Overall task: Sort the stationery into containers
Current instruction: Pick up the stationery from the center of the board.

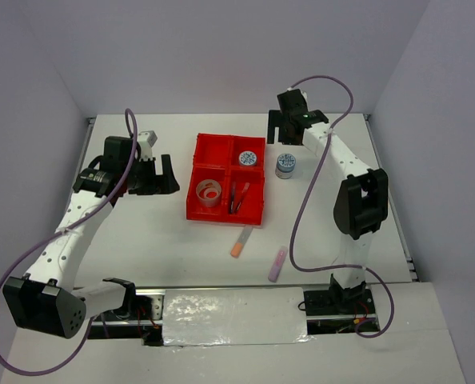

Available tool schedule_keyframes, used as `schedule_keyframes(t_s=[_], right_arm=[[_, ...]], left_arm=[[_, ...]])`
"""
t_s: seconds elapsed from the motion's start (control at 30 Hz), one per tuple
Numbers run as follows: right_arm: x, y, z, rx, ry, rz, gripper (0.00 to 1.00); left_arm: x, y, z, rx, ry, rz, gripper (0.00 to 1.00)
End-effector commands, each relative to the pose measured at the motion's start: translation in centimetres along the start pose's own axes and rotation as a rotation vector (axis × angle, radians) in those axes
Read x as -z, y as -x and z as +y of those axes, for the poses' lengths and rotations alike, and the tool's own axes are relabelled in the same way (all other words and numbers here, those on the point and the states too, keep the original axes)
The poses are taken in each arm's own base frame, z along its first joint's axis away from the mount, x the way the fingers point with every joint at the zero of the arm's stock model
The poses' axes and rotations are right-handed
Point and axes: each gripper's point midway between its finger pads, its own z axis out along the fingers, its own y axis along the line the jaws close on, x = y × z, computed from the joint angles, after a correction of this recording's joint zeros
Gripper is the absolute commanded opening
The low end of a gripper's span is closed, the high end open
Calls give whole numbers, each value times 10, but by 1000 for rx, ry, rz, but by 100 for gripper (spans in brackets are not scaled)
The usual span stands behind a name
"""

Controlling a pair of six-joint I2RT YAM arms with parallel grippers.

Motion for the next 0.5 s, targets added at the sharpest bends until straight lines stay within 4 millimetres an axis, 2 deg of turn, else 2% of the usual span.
schedule_keyframes(t_s=[0.0, 0.1, 0.37, 0.47], right_arm=[[-13, -20, 3, 8, 24, 56, 100], [-24, -33, 8, 20, 56, 106, 100], [-56, -74, -4, 23, -20, 201, 100], [-61, -81, -7, 22, -34, 210, 100]], left_arm=[[6, -4, -1, 2, -3, -5, 99], [8, -7, -1, -4, -6, -2, 99], [12, -9, -5, -19, -25, 11, 99], [11, -13, -8, -22, -44, 21, 99]])
